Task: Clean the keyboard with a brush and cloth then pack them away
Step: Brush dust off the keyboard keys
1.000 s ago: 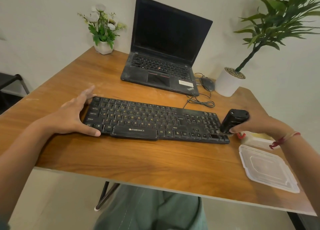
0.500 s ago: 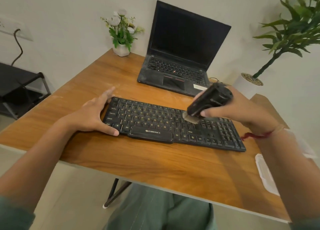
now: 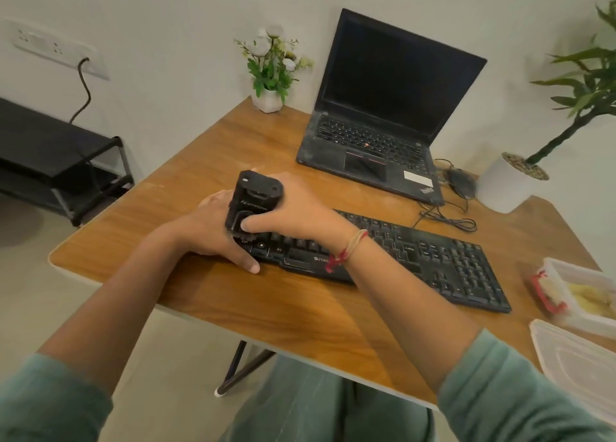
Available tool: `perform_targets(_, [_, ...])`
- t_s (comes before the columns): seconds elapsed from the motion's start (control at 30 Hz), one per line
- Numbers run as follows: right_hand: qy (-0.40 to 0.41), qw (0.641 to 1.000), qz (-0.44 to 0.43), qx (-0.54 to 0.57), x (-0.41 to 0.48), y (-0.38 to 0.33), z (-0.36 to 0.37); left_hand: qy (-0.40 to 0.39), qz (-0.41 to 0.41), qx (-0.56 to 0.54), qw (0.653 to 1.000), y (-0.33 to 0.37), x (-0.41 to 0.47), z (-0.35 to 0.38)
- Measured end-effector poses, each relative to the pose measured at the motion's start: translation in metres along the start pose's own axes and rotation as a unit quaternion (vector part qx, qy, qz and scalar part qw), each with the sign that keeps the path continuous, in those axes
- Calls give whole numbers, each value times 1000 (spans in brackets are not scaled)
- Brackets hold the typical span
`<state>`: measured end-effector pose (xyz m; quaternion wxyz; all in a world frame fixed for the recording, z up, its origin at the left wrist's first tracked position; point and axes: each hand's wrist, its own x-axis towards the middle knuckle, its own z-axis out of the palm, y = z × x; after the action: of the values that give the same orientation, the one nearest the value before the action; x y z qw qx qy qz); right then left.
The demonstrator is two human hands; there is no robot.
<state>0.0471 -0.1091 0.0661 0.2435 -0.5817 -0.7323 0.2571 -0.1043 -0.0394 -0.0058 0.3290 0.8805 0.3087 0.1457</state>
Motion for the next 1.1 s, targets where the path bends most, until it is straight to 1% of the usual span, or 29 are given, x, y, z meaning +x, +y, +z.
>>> perform_targets(0.07, [-2, 1000, 8, 0, 1, 1, 5, -7, -1, -11, 1000, -1, -1, 0])
perform_targets(0.17, [-22, 1000, 19, 7, -4, 5, 2, -2, 18, 29, 999, -4, 2, 1])
perform_targets(0.23, [-38, 999, 24, 7, -10, 8, -3, -7, -9, 44, 999, -4, 3, 1])
perform_targets(0.33, [-71, 996, 51, -26, -21, 7, -15, -19, -43, 39, 998, -3, 2, 2])
perform_targets(0.4, [-110, 989, 86, -55, -28, 7, -28, -19, -57, 36, 998, 0, 1, 1])
perform_targets(0.5, [-140, 976, 132, -104, -39, 11, -48, -14, -62, 39, 997, 0, 1, 1])
perform_targets(0.57, [-132, 973, 153, -113, -50, 16, -60, -13, -61, 35, 997, 0, 1, 1])
perform_targets(0.8, [-56, 968, 225, -94, -113, 59, -98, -13, -61, 39, 997, -5, 3, 3])
perform_targets(0.97, [-30, 955, 267, -123, -156, 84, -126, -9, -58, 31, 998, -2, 3, 3])
perform_targets(1.1, [-37, 947, 291, -133, -178, 98, -145, -8, -57, 24, 998, -2, 3, 4])
